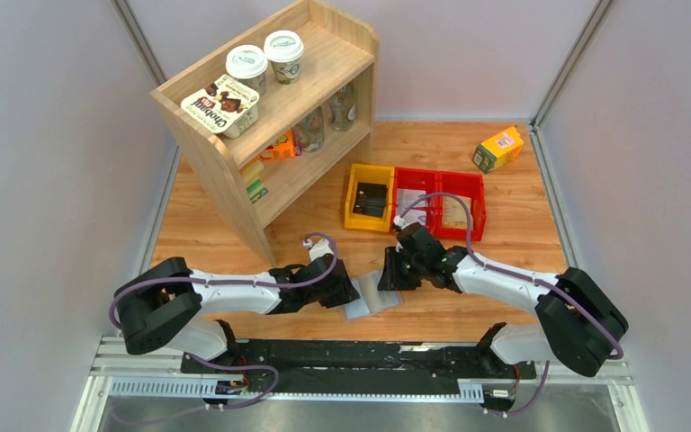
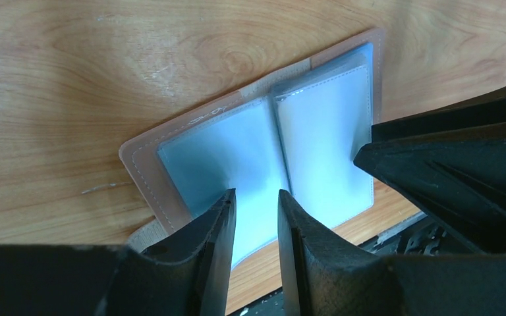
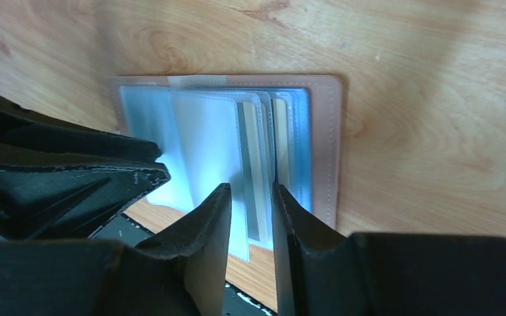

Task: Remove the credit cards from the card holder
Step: Remove the credit card from the card holder.

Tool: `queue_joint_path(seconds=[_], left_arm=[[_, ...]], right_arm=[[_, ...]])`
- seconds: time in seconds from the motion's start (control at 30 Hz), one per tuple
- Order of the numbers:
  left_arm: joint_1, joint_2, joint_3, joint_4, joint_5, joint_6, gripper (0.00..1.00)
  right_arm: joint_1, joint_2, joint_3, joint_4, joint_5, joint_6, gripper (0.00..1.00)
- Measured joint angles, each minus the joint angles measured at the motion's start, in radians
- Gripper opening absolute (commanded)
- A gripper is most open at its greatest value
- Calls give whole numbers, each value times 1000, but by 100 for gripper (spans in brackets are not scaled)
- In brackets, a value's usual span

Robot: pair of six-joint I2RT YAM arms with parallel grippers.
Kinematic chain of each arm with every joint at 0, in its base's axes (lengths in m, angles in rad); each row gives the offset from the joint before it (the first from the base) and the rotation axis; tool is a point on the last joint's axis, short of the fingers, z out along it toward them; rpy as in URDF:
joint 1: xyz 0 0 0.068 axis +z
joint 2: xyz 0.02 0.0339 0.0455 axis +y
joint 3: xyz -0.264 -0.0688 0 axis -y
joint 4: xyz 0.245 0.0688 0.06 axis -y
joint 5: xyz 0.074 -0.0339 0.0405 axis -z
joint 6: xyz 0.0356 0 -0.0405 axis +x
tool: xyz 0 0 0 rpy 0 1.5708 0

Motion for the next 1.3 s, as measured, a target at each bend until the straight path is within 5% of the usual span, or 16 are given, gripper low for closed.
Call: queue_joint_path(seconds=[0.5,0.97,1.3], left_arm=[[0,3,-17,39,16,-2,38],[0,3,-27,61,20,-4,37],[0,-4,-38,72,20,-8,37]], right_arm=[[15,-11,0,89,-109,32,46],[15,-72,0,101,-100,37,11],[18,-13,-1,176,-171,56,19]])
